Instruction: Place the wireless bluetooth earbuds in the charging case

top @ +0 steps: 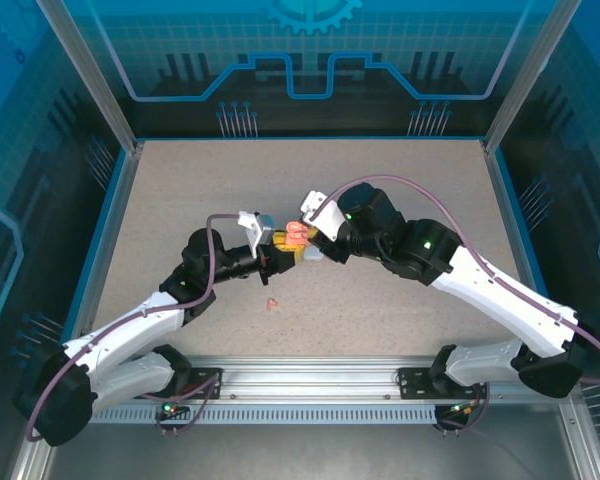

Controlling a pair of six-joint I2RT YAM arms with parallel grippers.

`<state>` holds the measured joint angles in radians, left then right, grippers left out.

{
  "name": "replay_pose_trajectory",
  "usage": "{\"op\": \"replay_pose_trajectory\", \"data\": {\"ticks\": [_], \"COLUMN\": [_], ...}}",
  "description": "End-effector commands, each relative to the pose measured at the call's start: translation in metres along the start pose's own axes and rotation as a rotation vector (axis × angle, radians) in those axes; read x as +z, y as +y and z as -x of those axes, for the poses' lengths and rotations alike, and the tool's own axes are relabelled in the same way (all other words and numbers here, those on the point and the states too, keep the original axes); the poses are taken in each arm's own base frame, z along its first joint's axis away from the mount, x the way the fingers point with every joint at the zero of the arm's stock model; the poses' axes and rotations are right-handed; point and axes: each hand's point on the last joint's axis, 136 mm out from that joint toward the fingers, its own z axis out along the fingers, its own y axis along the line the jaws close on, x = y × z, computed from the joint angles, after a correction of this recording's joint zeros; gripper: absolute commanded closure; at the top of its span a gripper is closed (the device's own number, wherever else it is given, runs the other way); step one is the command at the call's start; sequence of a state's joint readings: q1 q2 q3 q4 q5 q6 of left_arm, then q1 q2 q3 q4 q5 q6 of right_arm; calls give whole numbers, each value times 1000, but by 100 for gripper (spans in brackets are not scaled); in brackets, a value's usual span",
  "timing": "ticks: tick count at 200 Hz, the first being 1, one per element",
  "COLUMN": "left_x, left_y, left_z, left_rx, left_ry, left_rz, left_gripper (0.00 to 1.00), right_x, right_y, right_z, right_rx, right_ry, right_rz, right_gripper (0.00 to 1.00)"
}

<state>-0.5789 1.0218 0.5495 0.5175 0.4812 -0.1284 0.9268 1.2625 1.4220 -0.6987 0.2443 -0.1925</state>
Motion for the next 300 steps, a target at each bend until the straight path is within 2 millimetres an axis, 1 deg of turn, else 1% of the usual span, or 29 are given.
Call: {"op": "replay_pose_trajectory", "data": {"ticks": [1,10,22,32,41,54,63,75,86,90,113,129,146,164,175,190,207,230,238,253,259,262,267,283,291,294,300], "left_x": [-2,-3,-5,-8,-10,-14,-17,-21,-24,-26,-32,-36,-40,-43,-44,-45,-46,-47,-48,-48,-48,-48,-48,-49,-49,-49,-50], "left_y": [1,6,10,13,17,23,24,26,26,26,25,23,22,20,19,19,18,17,16,15,15,14,14,13,13,13,13], "left_z": [11,7,2,1,-1,-2,-1,1,2,3,5,6,9,11,11,11,11,11,11,12,12,12,12,11,10,10,10], "left_rx": [40,38,39,43,43,49,55,64,75,79,96,107,114,120,123,125,126,124,124,123,122,123,123,125,128,129,129], "left_ry": [-21,-10,-5,-7,-7,-6,-11,-18,-21,-23,-31,-37,-40,-41,-39,-35,-33,-37,-40,-44,-44,-45,-44,-44,-42,-43,-42], "left_rz": [35,59,87,112,139,179,201,220,232,236,253,261,266,270,270,272,273,271,268,262,261,258,257,255,255,254,256], "left_gripper": [95,95,95,95,95,95,95,95,96,96,96,96,96,96,96,96,96,96,96,96,96,96,96,96,96,96,96], "right_x": [-3,-2,-3,-3,-4,-5,-4,-3,0,1,17,37,64,98,121,153,193,243,260,287,297,298,311,332,339,344,349], "right_y": [-11,-12,-18,-22,-31,-38,-44,-49,-56,-58,-68,-73,-79,-91,-99,-112,-125,-140,-145,-158,-162,-166,-166,-177,-183,-183,-188], "right_z": [-5,-11,-18,-26,-33,-42,-49,-56,-65,-67,-80,-89,-94,-94,-93,-90,-91,-91,-96,-100,-106,-103,-112,-119,-120,-125,-125], "right_rx": [157,197,246,284,331,384,423,461,502,516,630,692,725,775,801,844,884,923,938,960,976,979,989,1018,1024,1028,1030], "right_ry": [11,17,24,35,46,60,74,92,110,115,150,189,233,261,255,237,241,232,237,234,244,236,249,244,238,248,242], "right_rz": [0,12,-17,-32,-61,-63,-74,-75,-88,-87,-46,-23,-13,-15,-14,-11,-2,6,-3,-19,-29,-34,-34,-47,-53,-57,-65], "right_gripper": [69,67,62,53,44,38,28,18,1,0,0,0,0,1,5,15,25,32,34,36,37,38,38,39,39,39,39]}}
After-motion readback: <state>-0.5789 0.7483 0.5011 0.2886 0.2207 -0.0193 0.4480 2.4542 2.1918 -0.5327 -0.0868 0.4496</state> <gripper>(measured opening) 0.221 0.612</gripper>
